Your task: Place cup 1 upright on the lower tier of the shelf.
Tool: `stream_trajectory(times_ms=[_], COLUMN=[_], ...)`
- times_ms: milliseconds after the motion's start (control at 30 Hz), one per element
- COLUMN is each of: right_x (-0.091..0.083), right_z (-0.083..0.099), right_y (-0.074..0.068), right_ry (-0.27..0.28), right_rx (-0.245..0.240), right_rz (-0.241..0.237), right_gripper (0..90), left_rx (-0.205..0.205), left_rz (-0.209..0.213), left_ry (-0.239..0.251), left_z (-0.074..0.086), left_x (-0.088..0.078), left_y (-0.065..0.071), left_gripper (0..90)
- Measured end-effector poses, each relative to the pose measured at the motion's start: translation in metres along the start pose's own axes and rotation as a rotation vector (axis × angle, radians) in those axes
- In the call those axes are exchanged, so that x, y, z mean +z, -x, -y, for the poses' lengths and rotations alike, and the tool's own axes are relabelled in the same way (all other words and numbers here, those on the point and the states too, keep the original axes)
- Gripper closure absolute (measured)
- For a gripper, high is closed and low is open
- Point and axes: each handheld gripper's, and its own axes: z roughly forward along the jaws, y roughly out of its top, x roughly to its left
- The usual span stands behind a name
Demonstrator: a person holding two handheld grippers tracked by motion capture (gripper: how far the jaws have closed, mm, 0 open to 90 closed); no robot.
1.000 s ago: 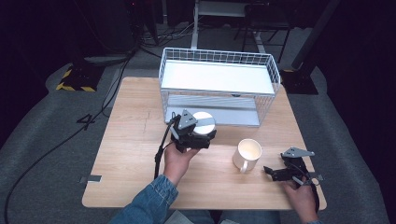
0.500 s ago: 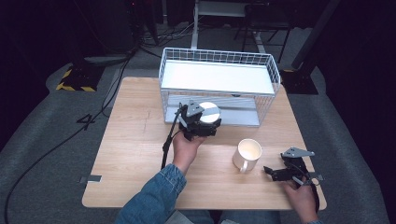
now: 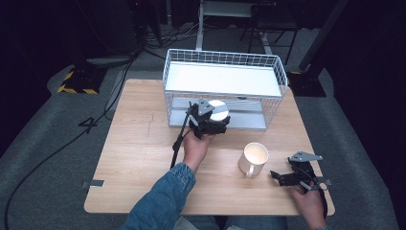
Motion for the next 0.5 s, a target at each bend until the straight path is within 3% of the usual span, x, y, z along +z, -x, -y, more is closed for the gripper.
stream_trajectory(times_ms=[200,500], right_x=[0.000,0.000], right_z=[0.000,0.000], right_y=[0.000,0.000], right_ry=[0.000,0.000], right_rx=[-0.001,-0.001], right_rz=[0.000,0.000], right_gripper=[1.0,1.1], left_rx=[-0.014,-0.015], left_rz=[-0.023,-0.090], left_ry=[-0.011,0.012], left_z=[0.003,0.008], left_x=[0.014,0.034], left_y=[-0.002,-0.003], left_gripper=[7.3,7.2])
